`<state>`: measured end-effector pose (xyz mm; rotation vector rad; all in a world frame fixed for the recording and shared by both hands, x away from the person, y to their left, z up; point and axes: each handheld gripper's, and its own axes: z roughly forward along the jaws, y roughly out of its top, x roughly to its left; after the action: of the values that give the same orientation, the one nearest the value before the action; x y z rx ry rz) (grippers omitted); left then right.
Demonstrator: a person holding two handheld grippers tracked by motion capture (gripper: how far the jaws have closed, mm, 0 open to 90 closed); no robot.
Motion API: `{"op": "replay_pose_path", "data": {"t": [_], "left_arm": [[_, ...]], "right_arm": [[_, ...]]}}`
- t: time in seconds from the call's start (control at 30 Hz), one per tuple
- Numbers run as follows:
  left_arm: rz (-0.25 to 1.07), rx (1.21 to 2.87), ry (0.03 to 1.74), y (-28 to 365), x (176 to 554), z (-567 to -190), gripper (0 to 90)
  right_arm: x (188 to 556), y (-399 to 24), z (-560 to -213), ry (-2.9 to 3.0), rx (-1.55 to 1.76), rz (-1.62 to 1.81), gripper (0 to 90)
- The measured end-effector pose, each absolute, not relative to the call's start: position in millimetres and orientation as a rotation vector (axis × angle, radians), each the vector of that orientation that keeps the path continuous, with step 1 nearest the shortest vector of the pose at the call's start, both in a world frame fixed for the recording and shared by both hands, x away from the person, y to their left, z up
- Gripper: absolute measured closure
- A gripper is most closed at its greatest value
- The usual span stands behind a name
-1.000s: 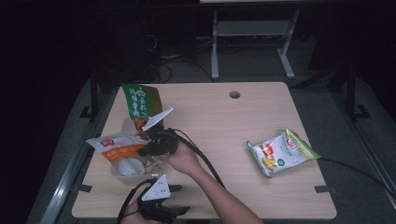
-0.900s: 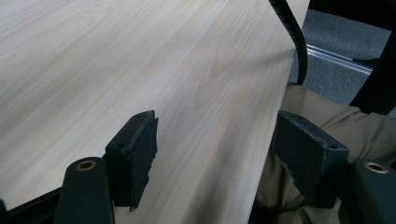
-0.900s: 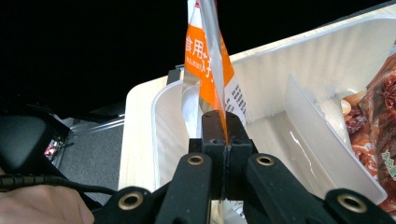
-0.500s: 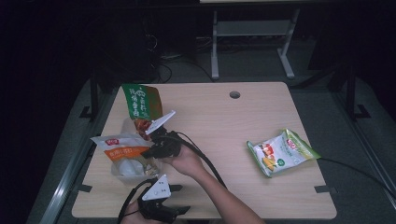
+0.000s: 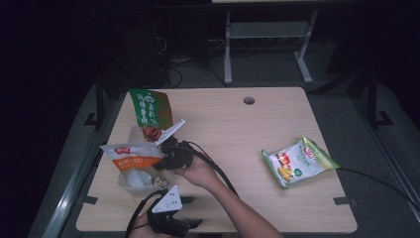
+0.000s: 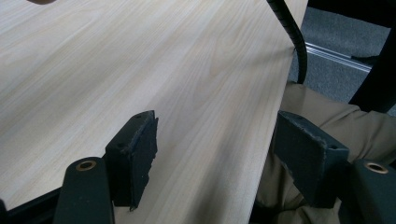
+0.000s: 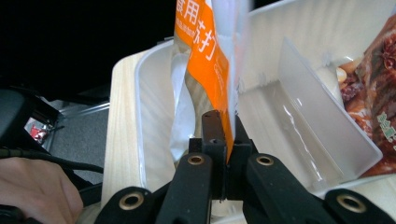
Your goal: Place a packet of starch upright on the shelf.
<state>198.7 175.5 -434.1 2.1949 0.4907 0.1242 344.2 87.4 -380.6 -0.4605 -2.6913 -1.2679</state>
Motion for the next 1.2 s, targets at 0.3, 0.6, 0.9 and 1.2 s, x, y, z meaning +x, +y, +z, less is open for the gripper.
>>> {"op": "replay_pose_path", "data": {"t": [0.3, 0.6, 0.9, 1.2], "left_arm": [[0.124, 2.199, 0.484, 175, 199, -434, 30.2], [0.134, 2.201, 0.466, 175, 199, -433, 30.1], [0.131, 2.203, 0.457, 174, 198, -433, 30.1], [0.125, 2.21, 0.453, 173, 198, -434, 30.1]], "right_arm": [[348, 89, -386, -2.713, -0.452, -1.213, 89.6], [344, 98, -394, -2.689, -0.367, -1.1, 88.8], [341, 98, -404, -2.732, -0.369, -1.077, 89.9], [340, 99, -412, -2.734, -0.38, -1.063, 89.2]]}}
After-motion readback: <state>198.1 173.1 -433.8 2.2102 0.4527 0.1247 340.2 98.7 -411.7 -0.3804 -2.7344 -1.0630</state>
